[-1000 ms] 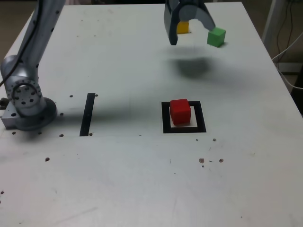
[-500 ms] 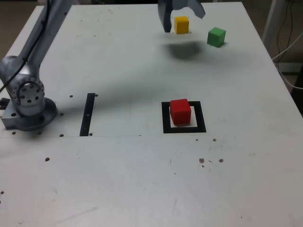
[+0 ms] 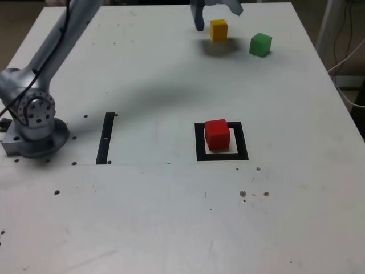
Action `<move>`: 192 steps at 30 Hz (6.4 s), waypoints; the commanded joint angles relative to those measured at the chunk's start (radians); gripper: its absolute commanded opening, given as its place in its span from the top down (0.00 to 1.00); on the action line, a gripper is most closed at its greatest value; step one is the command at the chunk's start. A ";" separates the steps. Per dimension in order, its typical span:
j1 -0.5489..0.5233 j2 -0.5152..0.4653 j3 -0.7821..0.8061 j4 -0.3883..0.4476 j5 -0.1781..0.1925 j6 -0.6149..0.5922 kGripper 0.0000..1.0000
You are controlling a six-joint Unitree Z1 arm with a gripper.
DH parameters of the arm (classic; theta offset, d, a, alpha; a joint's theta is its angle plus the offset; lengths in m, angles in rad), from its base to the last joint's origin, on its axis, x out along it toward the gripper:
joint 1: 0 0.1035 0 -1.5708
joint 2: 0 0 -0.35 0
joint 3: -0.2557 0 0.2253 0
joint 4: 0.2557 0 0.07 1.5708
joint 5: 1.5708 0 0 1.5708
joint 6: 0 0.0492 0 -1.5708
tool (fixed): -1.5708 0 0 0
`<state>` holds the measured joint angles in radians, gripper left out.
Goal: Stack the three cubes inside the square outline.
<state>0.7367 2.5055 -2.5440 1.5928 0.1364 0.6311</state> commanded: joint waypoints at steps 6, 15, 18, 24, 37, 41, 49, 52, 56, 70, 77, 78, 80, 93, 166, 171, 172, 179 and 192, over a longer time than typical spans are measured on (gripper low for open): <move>0.017 0.059 -0.071 0.018 -0.008 0.020 0.01; 0.024 0.126 -0.142 0.020 -0.025 0.022 0.01; 0.027 0.141 -0.161 0.020 -0.027 0.022 0.03; 0.032 0.159 -0.187 0.021 -0.024 0.016 0.12; 0.029 0.165 -0.239 0.004 -0.009 0.019 0.69; 0.029 0.168 -0.241 0.006 -0.010 0.021 0.71; 0.029 0.173 -0.236 0.009 -0.016 0.021 0.72; 0.029 0.172 -0.236 0.009 -0.017 0.021 0.72; 0.028 0.170 -0.236 0.010 -0.018 0.021 0.72; 0.002 0.100 -0.190 0.044 -0.044 0.022 0.72; -0.021 -0.008 -0.068 0.044 -0.050 0.006 0.72; -0.025 -0.026 -0.048 0.044 -0.050 0.003 0.72; -0.036 -0.064 -0.004 0.042 -0.050 -0.003 0.72; -0.169 -0.316 0.394 -0.045 -0.050 -0.069 0.72; -0.843 -0.560 1.009 -0.371 -0.076 -0.780 0.72; -0.846 -0.546 1.004 -0.377 -0.080 -0.780 0.72; -0.846 -0.544 1.004 -0.380 -0.081 -0.780 0.72; -0.846 -0.532 1.008 -0.394 -0.079 -0.780 0.72; -0.842 -0.525 1.032 -0.405 -0.075 -0.759 0.15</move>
<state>-0.1068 1.9776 -1.5138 1.1895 0.0593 -0.1321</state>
